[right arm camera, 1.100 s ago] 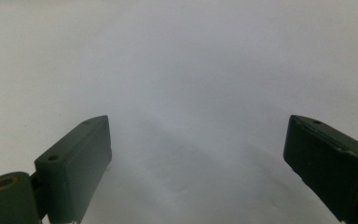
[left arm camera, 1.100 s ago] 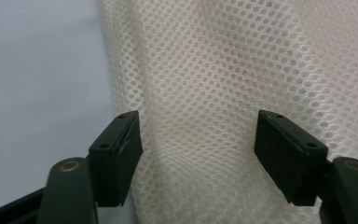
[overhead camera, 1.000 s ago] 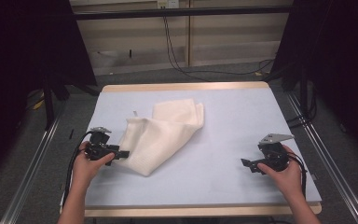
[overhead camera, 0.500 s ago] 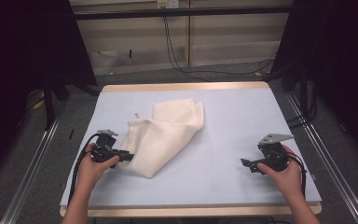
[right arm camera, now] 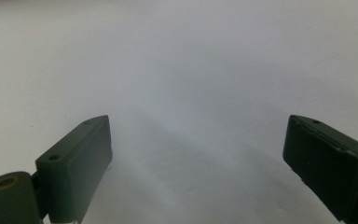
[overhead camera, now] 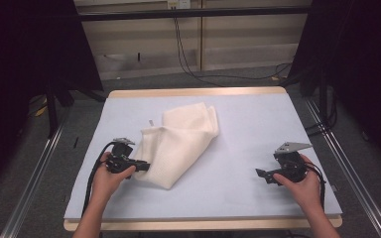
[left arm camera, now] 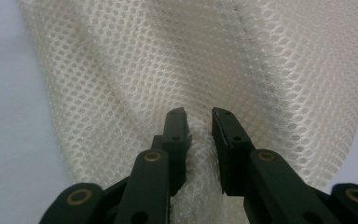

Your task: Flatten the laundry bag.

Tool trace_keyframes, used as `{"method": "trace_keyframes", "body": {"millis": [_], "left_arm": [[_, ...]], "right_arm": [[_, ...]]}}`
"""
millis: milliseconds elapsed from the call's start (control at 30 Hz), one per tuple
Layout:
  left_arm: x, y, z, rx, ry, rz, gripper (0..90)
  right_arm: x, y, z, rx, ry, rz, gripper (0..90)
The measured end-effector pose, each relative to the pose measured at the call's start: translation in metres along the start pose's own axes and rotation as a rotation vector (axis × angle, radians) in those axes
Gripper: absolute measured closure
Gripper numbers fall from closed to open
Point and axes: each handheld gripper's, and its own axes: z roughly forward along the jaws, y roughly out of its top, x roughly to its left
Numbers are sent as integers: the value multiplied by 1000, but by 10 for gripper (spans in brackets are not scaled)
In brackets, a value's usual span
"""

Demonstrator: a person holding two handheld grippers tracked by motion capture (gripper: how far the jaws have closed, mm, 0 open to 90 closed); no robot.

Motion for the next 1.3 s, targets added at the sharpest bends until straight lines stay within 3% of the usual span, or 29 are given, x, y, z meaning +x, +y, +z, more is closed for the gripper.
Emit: {"method": "trace_keyframes", "body": {"millis": [167,500,1000,1133,1200,1300], "left_arm": [[-19,10,12,-33,-30,27,814],[-52,24,12,-101,-96,87,826],[-85,34,19,-130,-103,171,816],[-96,36,23,-110,-124,210,791],[-97,36,25,-114,-128,209,773],[-92,37,21,-109,-103,185,596]], "right_arm": [[2,1,1,6,8,-4,75],[3,1,1,-5,11,-7,75],[5,2,1,-3,18,-17,75],[7,3,1,-4,20,-19,75],[8,3,1,-3,24,-15,75],[9,3,2,1,20,-15,75]]}}
